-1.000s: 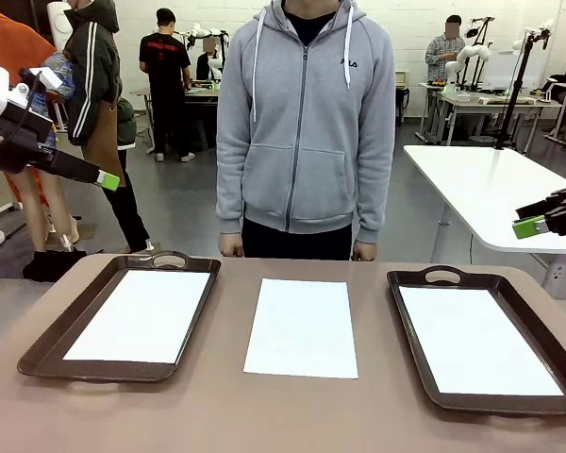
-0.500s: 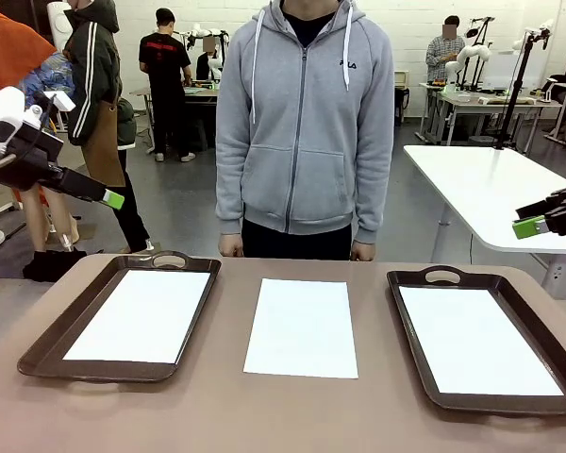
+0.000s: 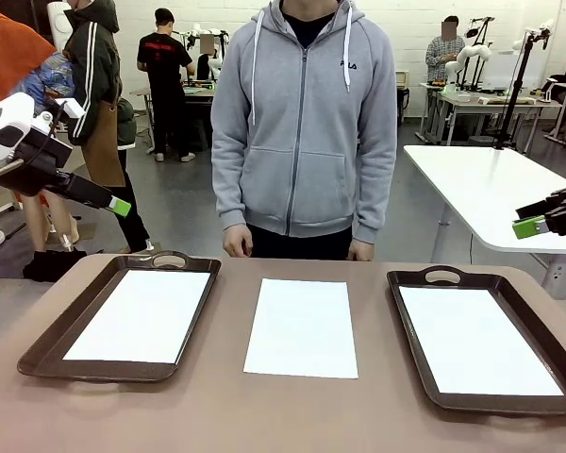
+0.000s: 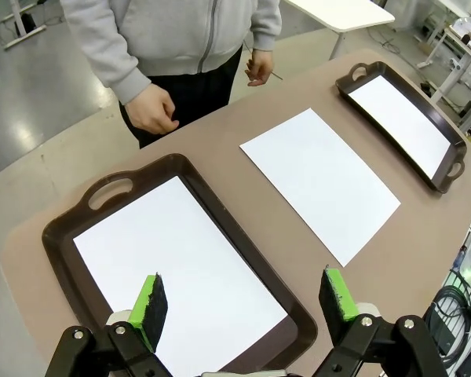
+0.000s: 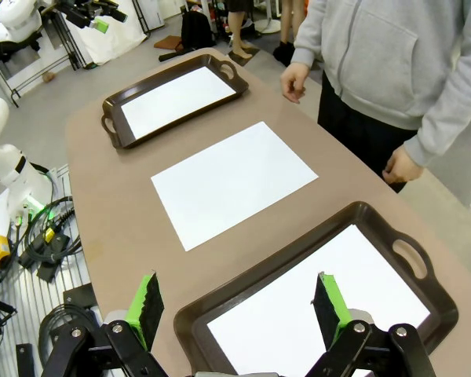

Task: Sort the A4 documents.
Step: Receive the A4 Paper.

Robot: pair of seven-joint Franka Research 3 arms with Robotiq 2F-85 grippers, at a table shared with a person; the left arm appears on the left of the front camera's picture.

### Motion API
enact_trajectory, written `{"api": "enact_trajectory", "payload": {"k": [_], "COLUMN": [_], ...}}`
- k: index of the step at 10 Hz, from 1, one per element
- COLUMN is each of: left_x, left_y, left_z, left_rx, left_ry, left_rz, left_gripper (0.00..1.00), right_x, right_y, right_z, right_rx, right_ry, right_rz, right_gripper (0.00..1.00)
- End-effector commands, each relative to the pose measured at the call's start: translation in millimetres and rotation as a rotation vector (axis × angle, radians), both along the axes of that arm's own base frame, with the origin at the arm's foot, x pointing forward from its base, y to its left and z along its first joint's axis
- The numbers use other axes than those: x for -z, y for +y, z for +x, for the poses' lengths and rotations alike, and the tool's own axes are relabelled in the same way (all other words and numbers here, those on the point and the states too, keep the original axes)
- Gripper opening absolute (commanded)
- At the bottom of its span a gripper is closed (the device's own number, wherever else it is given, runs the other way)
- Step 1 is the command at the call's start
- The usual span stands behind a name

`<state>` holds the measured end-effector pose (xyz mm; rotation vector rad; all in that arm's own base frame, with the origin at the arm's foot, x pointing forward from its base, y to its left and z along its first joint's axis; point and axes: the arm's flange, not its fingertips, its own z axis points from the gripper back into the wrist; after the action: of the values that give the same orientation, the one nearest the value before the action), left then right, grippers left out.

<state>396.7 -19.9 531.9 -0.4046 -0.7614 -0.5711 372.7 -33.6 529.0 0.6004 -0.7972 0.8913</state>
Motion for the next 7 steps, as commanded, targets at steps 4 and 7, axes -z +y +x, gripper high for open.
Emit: {"api": "enact_trajectory", "payload": {"k": [4,7], "left_x": [-4.4,-2.9], "left_y": [0.2,-0.5], "left_z": [-4.0,-3.0], "left_rx": [0.022,0.012], "left_ry": [0.021,0.003], "left_rz": [-0.024,-0.006], "left_gripper": [1.0,1.0], "right_x": [0.4,0.4], "right_y": [0.7,0.7], "right_z": [0.1,0.1], "right_rx": [-0.003,-0.003], "right_ry": [0.001,0.001], "right_rz": [0.003,0.003], "right_gripper": [1.0,1.0]}}
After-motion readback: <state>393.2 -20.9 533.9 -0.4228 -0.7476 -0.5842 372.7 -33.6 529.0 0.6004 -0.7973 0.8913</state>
